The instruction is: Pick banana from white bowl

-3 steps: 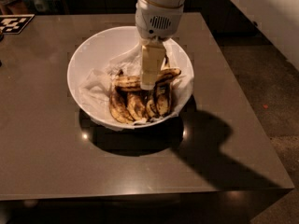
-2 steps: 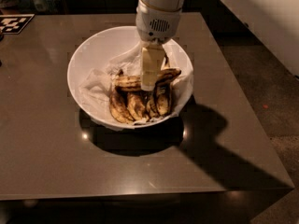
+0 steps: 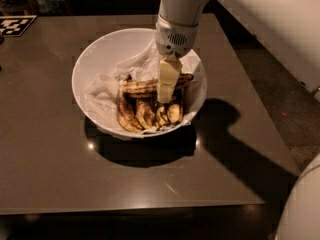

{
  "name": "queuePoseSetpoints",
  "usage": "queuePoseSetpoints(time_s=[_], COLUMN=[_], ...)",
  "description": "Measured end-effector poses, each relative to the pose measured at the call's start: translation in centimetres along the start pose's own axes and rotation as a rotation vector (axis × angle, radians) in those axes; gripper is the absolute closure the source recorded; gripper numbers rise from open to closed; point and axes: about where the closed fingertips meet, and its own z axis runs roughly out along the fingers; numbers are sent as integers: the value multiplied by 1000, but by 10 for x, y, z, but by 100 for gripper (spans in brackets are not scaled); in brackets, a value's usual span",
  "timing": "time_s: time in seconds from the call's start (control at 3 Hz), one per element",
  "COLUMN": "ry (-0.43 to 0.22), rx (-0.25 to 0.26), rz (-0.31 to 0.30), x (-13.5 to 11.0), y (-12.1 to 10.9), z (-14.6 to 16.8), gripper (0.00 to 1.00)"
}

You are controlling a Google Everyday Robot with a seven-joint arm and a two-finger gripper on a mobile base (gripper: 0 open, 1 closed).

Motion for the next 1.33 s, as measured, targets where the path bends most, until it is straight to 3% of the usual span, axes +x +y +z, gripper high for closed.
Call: queuePoseSetpoints(time_s=[0.33,1.0,1.33], ry=[10,3,-48], rx=[-33,-23,37], rz=[16,18,-32], x=[5,4,2], y=[5,1,17], z=[17,14,-4], gripper=[48,94,100])
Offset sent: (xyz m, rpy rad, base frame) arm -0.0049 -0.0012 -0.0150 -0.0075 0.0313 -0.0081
